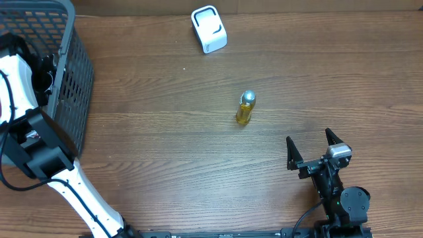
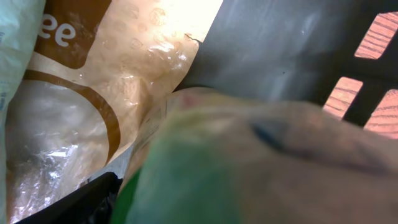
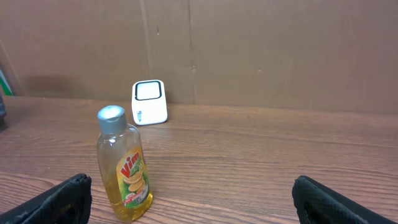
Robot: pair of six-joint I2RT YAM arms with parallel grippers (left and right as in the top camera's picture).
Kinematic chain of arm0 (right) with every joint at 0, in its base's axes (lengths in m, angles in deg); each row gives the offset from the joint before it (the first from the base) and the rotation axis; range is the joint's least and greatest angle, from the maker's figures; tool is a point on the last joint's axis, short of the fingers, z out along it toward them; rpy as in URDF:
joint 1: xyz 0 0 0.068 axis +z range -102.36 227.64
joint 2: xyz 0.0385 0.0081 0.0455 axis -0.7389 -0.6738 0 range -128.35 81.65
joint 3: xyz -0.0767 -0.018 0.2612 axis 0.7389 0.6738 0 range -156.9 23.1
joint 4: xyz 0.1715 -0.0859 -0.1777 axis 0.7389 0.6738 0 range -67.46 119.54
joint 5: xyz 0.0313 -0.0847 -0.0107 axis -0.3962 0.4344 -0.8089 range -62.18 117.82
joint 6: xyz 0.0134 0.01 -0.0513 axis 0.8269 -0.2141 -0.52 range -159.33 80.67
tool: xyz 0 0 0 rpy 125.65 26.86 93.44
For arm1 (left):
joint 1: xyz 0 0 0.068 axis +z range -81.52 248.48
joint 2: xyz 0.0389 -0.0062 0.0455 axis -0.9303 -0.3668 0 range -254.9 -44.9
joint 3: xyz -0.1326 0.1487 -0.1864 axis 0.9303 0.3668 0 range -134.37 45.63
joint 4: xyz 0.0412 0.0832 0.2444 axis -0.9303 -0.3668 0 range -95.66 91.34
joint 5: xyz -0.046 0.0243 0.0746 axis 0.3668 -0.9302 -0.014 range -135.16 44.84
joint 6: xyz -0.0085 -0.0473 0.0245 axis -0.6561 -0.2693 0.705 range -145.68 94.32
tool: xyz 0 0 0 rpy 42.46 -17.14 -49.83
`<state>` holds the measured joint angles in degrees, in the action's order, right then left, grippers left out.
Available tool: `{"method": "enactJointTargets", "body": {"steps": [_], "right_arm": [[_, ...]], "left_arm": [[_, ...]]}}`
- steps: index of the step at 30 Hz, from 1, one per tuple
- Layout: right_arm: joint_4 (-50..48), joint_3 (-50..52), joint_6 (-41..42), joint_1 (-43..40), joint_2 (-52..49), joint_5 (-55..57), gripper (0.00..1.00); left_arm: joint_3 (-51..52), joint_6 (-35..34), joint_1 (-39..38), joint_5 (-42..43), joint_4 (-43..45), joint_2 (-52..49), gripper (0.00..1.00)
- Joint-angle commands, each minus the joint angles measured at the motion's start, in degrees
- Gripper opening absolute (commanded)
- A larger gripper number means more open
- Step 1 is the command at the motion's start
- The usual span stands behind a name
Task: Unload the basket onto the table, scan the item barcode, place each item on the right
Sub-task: 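Grasp the green-capped tub with the left gripper inside the basket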
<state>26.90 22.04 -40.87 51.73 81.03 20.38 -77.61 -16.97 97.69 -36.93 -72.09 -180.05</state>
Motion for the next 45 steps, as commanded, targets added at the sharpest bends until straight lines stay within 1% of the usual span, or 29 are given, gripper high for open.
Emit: {"method": "enactJointTargets", "body": {"steps": [1, 5, 7, 10, 13, 18, 24, 28, 30, 35, 39, 41, 45], "right_arm": [[-0.15, 0.61, -0.42, -0.33, 0.46, 0.26, 1.0], [-0.17, 0.61, -0.42, -0.33, 0.46, 0.26, 1.0], [-0.17, 0.61, -0.42, -0.33, 0.46, 0.26, 1.0], [-0.17, 0.61, -0.42, -0.33, 0.46, 0.26, 1.0], [-0.17, 0.61, -0.42, -0.33, 0.46, 0.26, 1.0], [-0.15, 0.61, -0.42, -0.33, 0.46, 0.26, 1.0], [-0.17, 0.61, -0.42, -0.33, 0.46, 0.26, 1.0], [-0.15, 0.61, -0.42, -0.33, 0.46, 0.26, 1.0], [-0.17, 0.61, -0.42, -0.33, 0.46, 0.26, 1.0], [-0.15, 0.61, -0.42, -0.33, 0.46, 0.26, 1.0], [-0.17, 0.61, -0.42, -0.33, 0.46, 0.26, 1.0], [-0.17, 0.61, -0.42, -0.33, 0.46, 0.26, 1.0], [-0.17, 0.61, -0.42, -0.33, 0.46, 0.26, 1.0]], "left_arm": [[-0.63, -1.27, -0.37, -1.18, 0.13, -0.7, 0.85], [-3.76, -1.27, -0.37, -1.14, -1.22, -0.7, 0.89], [-5.57, -1.49, -0.37, -1.14, -1.88, -0.7, 0.9], [-7.02, -1.46, -0.37, -0.9, -2.34, -0.7, 0.86], [-6.58, -1.46, -0.37, -0.92, -2.12, -0.74, 0.81], [-5.44, -1.46, -0.48, -0.94, -1.62, -1.46, 0.84], [-4.92, -1.46, -0.76, -0.98, -2.4, -3.15, 0.77], [-4.33, -1.49, -0.81, -1.18, -2.21, -3.21, 0.76], [-4.35, -1.46, -0.81, -1.2, -2.27, -3.21, 0.67], [-4.61, -1.49, -0.79, -1.22, -2.49, -2.82, 0.53], [-7.06, -1.7, -0.68, -1.46, -3.45, -1.57, 0.49], [-9.27, -3.26, -0.68, -2.86, -4.33, -0.35, 0.48], [-17.27, -8.92, -0.68, -8.9, -7.93, 3.15, 0.29]]}}
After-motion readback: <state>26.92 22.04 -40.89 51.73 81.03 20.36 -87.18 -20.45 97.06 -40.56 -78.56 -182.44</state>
